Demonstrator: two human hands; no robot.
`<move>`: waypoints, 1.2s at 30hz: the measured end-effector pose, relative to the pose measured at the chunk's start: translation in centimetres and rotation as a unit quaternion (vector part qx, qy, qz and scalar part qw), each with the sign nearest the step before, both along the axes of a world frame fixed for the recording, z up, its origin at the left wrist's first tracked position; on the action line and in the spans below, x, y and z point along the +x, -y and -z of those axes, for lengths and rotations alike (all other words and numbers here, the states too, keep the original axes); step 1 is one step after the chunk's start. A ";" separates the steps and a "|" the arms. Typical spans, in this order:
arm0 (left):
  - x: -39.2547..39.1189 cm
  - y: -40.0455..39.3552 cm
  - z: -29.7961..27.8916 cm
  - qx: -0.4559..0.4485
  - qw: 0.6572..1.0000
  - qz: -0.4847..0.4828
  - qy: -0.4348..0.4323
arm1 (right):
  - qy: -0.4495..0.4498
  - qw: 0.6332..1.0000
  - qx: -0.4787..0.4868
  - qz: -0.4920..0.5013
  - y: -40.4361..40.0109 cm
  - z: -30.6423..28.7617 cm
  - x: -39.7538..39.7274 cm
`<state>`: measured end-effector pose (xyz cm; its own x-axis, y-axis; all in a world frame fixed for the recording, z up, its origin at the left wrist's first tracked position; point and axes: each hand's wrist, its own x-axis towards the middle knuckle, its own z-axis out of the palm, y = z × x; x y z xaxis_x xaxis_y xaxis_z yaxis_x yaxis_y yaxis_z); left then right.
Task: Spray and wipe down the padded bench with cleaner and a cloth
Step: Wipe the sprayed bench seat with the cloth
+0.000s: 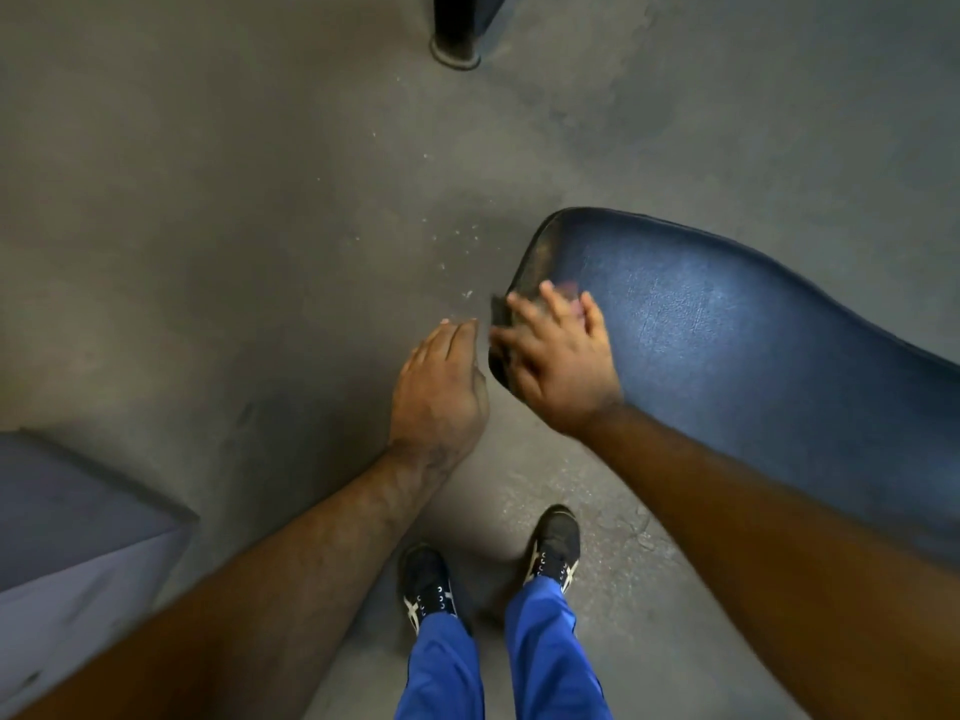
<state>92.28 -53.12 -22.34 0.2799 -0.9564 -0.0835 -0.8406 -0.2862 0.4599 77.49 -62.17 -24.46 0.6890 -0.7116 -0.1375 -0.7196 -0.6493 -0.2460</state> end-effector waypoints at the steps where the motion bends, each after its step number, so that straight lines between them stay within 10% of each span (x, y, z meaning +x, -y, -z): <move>1: -0.1 -0.1 0.1 -0.001 1.000 0.000 -0.004 | -0.001 0.998 -0.004 -0.065 -1.2 0.3 -1.3; 3: -0.5 -0.4 0.1 -0.001 1.000 0.003 -0.015 | 0.008 0.995 -0.012 -0.103 -0.6 0.3 -3.7; 7: -1.1 -0.3 0.4 -0.018 0.999 0.002 -0.031 | -0.016 0.983 -0.003 0.182 -1.2 0.3 -2.3; 12: -2.2 0.5 0.8 -0.023 0.999 0.004 -0.030 | 0.017 0.997 -0.048 -0.058 -3.7 0.9 -5.7; 16: -2.9 1.6 1.4 -0.040 0.998 0.010 -0.047 | -0.011 0.965 -0.001 0.263 -1.3 0.7 -3.1; 20: -4.2 2.9 1.8 -0.066 0.996 0.004 -0.066 | 0.023 1.000 -0.002 0.003 -1.8 0.6 -6.1; 24: -5.6 4.9 2.0 -0.089 0.993 0.005 -0.077 | -0.009 0.960 0.031 0.277 3.8 0.7 -5.9; 28: -7.0 6.4 2.8 -0.099 0.993 0.028 -0.065 | 0.020 0.999 0.001 0.045 4.4 0.9 -6.5; 33: -9.5 7.1 3.9 -0.087 0.995 0.036 0.021 | -0.014 0.960 0.002 0.278 8.9 1.2 -6.3; 36: -11.1 7.7 4.4 -0.058 0.995 0.036 0.075 | 0.018 0.997 -0.002 0.075 9.5 1.3 -8.7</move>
